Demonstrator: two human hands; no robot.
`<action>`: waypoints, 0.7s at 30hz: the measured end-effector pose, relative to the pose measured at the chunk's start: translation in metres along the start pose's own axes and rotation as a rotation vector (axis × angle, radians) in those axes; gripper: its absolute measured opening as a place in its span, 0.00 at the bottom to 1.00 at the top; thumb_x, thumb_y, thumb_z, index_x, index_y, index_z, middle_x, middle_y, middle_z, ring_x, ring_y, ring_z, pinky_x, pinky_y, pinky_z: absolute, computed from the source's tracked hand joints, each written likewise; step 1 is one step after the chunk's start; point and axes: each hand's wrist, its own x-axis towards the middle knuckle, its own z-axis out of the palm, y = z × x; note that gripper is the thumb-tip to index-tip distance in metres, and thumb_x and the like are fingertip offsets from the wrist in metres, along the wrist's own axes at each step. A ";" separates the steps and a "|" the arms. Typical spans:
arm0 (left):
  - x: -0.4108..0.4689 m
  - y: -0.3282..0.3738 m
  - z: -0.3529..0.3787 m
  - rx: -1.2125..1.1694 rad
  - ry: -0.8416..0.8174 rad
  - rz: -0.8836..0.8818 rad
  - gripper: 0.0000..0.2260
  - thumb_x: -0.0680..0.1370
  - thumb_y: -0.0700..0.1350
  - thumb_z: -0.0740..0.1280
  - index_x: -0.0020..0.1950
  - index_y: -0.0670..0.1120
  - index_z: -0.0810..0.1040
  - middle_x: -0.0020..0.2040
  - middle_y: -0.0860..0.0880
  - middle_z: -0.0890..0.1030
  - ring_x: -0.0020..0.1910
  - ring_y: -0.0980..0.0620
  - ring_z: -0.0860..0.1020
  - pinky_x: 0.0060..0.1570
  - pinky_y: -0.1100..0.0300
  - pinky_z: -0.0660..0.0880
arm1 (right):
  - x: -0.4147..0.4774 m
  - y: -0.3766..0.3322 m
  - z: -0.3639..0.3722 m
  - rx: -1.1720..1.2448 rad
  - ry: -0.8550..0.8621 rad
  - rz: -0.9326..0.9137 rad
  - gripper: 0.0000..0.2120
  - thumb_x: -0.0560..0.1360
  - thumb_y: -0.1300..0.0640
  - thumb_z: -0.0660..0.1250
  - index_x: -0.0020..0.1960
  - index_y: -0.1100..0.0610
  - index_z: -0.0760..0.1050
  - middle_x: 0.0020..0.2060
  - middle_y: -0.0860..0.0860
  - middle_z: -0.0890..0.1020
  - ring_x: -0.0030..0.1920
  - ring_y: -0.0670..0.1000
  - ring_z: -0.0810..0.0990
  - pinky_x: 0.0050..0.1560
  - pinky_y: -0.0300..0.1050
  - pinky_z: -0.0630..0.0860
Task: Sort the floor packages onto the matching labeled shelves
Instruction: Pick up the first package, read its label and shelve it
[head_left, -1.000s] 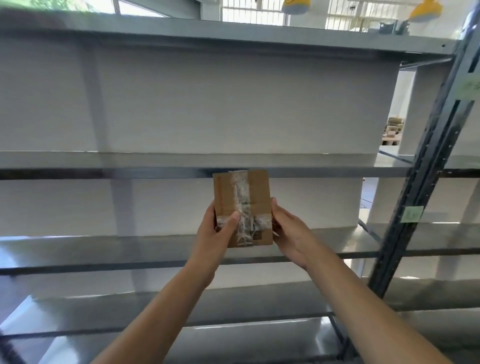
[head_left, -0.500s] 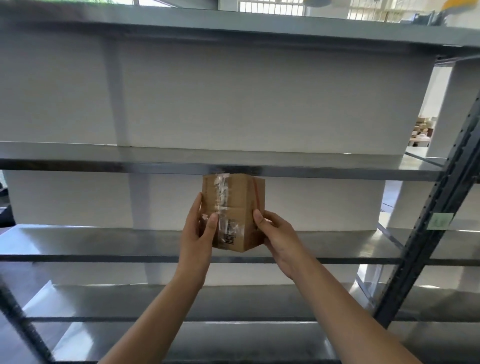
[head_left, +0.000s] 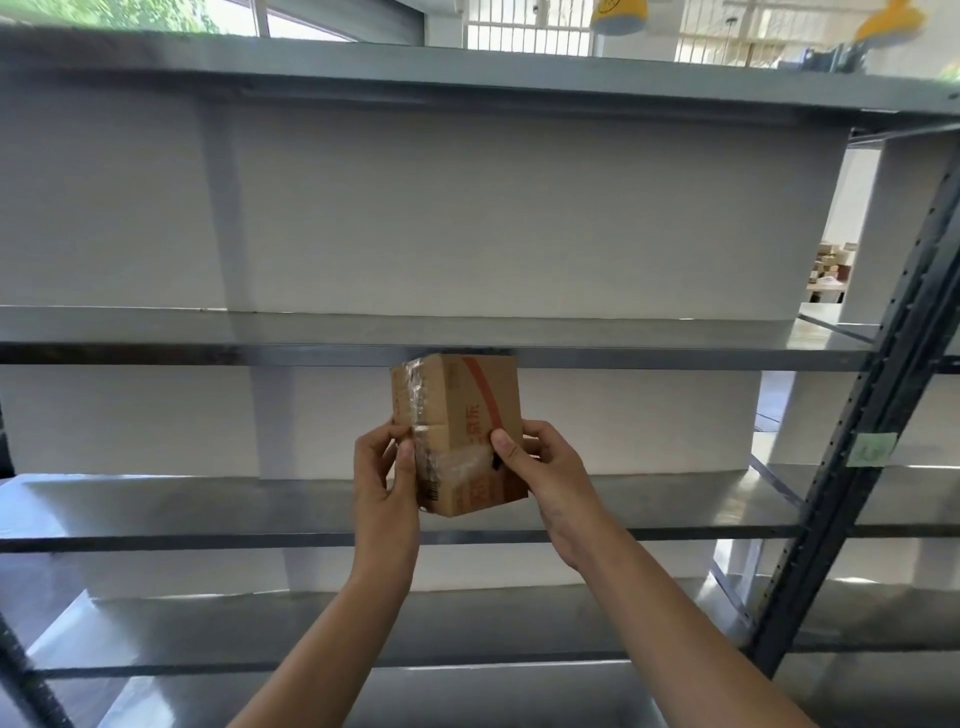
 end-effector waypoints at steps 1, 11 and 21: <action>0.000 0.001 -0.002 0.000 -0.002 0.006 0.08 0.84 0.46 0.59 0.62 0.49 0.72 0.60 0.53 0.77 0.60 0.53 0.78 0.46 0.62 0.83 | 0.000 0.001 0.001 -0.003 0.001 0.004 0.17 0.74 0.43 0.71 0.59 0.49 0.75 0.52 0.48 0.84 0.53 0.49 0.83 0.45 0.38 0.75; 0.002 0.006 -0.015 -0.083 -0.085 -0.254 0.16 0.83 0.58 0.53 0.65 0.50 0.66 0.59 0.46 0.79 0.52 0.49 0.83 0.36 0.67 0.80 | -0.002 0.002 0.025 -0.110 0.014 0.006 0.21 0.72 0.42 0.72 0.61 0.49 0.72 0.53 0.49 0.83 0.49 0.47 0.85 0.41 0.36 0.79; 0.011 -0.005 -0.023 -0.026 -0.089 -0.273 0.14 0.83 0.58 0.56 0.57 0.48 0.70 0.53 0.44 0.82 0.48 0.46 0.85 0.39 0.61 0.82 | 0.010 0.012 0.031 -0.080 0.025 0.124 0.18 0.84 0.44 0.54 0.61 0.52 0.75 0.52 0.53 0.84 0.53 0.53 0.83 0.62 0.53 0.78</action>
